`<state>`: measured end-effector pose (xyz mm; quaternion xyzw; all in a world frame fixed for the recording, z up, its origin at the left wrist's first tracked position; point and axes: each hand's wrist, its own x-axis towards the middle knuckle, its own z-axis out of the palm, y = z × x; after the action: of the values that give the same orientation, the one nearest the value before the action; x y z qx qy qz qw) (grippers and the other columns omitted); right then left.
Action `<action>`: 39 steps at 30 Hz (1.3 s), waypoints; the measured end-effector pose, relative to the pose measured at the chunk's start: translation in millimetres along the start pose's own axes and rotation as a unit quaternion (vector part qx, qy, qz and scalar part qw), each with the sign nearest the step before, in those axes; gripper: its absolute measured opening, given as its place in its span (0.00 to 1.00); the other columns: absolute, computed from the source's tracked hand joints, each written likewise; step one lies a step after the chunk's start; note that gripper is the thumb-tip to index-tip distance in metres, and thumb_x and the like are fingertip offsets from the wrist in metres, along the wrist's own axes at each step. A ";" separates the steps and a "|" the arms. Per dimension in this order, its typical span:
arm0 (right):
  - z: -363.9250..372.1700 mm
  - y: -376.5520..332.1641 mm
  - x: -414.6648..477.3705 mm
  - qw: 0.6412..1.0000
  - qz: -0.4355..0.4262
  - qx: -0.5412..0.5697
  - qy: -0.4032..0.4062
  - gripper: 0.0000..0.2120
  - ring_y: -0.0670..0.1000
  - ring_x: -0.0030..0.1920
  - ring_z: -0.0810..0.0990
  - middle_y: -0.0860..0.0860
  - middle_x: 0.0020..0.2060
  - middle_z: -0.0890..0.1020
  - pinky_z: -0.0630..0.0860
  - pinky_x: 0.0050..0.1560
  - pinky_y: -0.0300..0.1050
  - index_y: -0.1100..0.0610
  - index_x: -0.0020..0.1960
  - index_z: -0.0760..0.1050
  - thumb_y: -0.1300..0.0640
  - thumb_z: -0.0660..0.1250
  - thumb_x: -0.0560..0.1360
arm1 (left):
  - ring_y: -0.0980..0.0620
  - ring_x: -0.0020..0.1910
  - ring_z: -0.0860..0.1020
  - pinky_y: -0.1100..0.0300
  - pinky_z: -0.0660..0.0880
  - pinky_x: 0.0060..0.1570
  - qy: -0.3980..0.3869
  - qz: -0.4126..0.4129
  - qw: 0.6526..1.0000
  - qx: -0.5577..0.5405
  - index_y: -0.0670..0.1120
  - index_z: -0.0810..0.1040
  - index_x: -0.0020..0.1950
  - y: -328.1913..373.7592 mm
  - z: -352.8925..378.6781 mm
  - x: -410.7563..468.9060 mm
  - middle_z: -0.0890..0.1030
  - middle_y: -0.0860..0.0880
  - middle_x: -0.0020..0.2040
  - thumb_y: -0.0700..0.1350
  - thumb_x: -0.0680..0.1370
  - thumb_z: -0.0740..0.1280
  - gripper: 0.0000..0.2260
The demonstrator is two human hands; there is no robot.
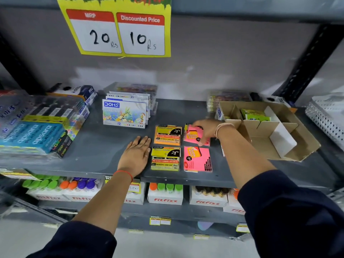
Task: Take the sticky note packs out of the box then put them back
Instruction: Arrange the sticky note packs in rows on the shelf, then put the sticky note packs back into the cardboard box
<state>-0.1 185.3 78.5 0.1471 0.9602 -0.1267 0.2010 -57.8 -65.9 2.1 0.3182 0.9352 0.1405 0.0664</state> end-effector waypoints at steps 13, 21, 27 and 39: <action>-14.5 -4.9 -36.8 0.992 -0.067 0.101 0.032 0.32 0.55 0.61 0.74 0.52 0.63 0.74 0.72 0.62 0.47 0.52 0.66 0.69 0.58 0.77 0.65 | 0.50 0.77 0.51 0.54 0.49 0.76 -0.008 0.000 1.000 0.011 0.46 0.54 0.74 -0.2 -0.3 0.6 0.56 0.50 0.77 0.43 0.81 0.49 0.21; 40.2 -18.0 -57.5 0.997 -0.075 -0.014 -0.010 0.34 0.53 0.50 0.70 0.58 0.61 0.73 0.67 0.46 0.42 0.55 0.65 0.67 0.58 0.77 0.63 | 0.50 0.77 0.49 0.54 0.48 0.76 -0.014 -0.003 1.000 0.016 0.46 0.52 0.74 0.6 0.8 -0.4 0.54 0.50 0.77 0.45 0.81 0.48 0.21; 21.4 -11.1 -55.3 0.995 -0.090 0.021 0.028 0.35 0.56 0.73 0.60 0.55 0.74 0.60 0.63 0.69 0.46 0.53 0.70 0.65 0.50 0.75 0.67 | 0.50 0.77 0.48 0.53 0.47 0.76 -0.016 -0.006 0.999 0.030 0.45 0.50 0.74 2.2 2.0 0.8 0.52 0.49 0.78 0.45 0.81 0.48 0.22; 11.7 0.3 24.3 0.999 0.013 0.032 0.033 0.40 0.59 0.65 0.73 0.57 0.68 0.72 0.71 0.63 0.50 0.57 0.70 0.63 0.51 0.78 0.64 | 0.51 0.77 0.49 0.54 0.47 0.76 0.000 -0.007 1.000 0.013 0.47 0.52 0.74 -1.1 4.3 2.0 0.54 0.50 0.77 0.46 0.81 0.48 0.21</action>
<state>-17.2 187.6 57.7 0.1698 0.9598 -0.1499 0.1660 -59.0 -64.5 -2.4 0.3124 0.9392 0.1278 0.0633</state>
